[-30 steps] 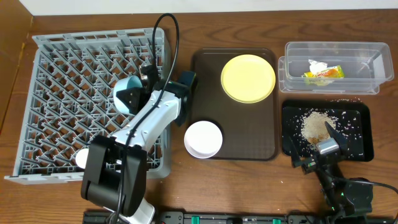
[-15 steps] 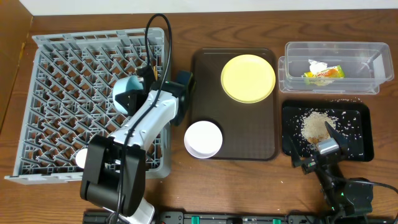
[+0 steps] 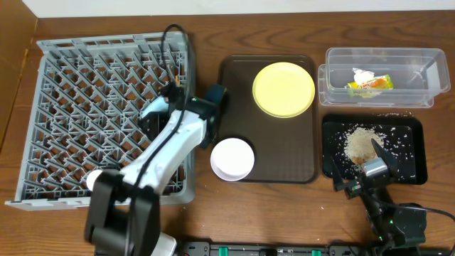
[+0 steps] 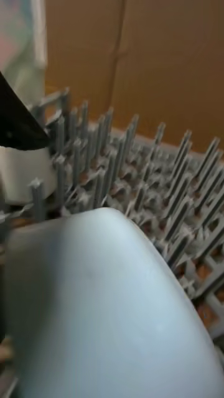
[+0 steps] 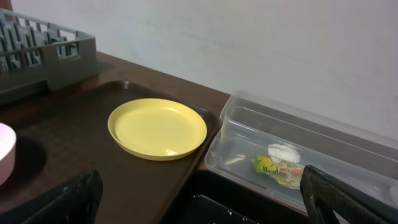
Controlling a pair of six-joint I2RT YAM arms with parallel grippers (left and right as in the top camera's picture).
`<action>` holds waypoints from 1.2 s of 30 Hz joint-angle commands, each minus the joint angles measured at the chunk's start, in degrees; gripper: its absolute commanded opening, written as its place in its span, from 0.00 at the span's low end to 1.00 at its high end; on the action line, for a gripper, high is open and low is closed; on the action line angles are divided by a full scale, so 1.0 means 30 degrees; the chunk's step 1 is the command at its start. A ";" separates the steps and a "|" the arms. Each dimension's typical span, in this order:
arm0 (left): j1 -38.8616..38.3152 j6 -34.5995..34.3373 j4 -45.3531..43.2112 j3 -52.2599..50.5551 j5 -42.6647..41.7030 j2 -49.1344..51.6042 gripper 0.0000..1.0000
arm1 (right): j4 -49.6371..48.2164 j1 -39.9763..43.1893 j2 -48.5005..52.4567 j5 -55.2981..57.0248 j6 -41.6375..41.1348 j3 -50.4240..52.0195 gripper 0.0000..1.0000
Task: Sort waste into correct bins and load items into the dishwasher
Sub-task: 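Reach the left gripper to the white bowl and grasp its rim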
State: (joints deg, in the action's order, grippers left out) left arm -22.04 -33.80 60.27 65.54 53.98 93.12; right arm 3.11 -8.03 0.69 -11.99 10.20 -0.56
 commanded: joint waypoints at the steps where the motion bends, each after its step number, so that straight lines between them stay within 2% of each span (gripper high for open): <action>1: -0.0095 -0.0510 0.0109 0.0051 -0.5020 -0.2506 0.58 | -0.0022 0.0284 -0.0102 -0.0095 0.0197 0.0080 0.99; 7: -0.0095 -0.0984 -0.0466 0.0051 -1.2968 -0.5799 0.58 | -0.0022 0.0284 -0.0102 -0.0095 0.0197 0.0080 0.99; 10: -0.0102 -0.0903 -0.0721 -0.0087 -1.6801 -0.6054 0.58 | -0.0022 0.0284 -0.0102 -0.0095 0.0197 0.0080 0.99; 13: -0.0182 -0.0612 -0.1311 -0.0758 -1.7413 -0.5639 0.58 | -0.0022 0.0284 -0.0102 -0.0095 0.0197 0.0080 0.99; 16: -0.0663 0.0933 -0.2659 -0.1945 -1.7835 -0.4940 0.56 | -0.0022 0.0284 -0.0102 -0.0095 0.0197 0.0080 0.99; 19: -0.1137 0.1770 -0.3665 -0.2761 -1.7631 -0.3840 0.55 | -0.0022 0.0284 -0.0102 -0.0095 0.0197 0.0080 0.99; 20: -0.1158 0.1902 -0.3876 -0.2856 -1.7631 -0.3410 0.52 | -0.0022 0.0284 -0.0102 -0.0095 0.0197 0.0080 0.99; 25: -0.1166 0.1894 -0.4765 -0.2900 -1.6079 -0.0379 0.50 | -0.0022 0.0284 -0.0102 -0.0095 0.0197 0.0080 0.99; 27: -0.1166 0.1902 -0.5187 -0.2900 -1.7070 0.0510 0.48 | -0.0022 0.0284 -0.0102 -0.0095 0.0197 0.0080 0.99; 28: -0.1166 0.1909 -0.5799 -0.2900 -1.9322 0.1326 0.44 | -0.0022 0.0284 -0.0102 -0.0087 0.0197 0.0080 0.99; 31: -0.1166 0.1982 -0.6885 -0.2900 -2.3503 0.1989 0.30 | -0.0022 0.0284 -0.0102 -0.0087 0.0197 0.0080 0.99; 34: -0.1166 0.1974 -0.8072 -0.2900 -2.5354 0.1996 0.30 | -0.0022 0.0284 -0.0102 -0.0095 0.0197 0.0080 0.99; 36: -0.1166 0.2011 -0.8502 -0.2900 -2.5339 0.2004 0.30 | -0.0022 0.0284 -0.0102 -0.0095 0.0197 0.0080 0.99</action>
State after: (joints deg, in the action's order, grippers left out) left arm -25.61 -28.42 36.05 56.84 -14.44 99.26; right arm 3.11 -8.03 0.69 -11.99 10.17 -0.56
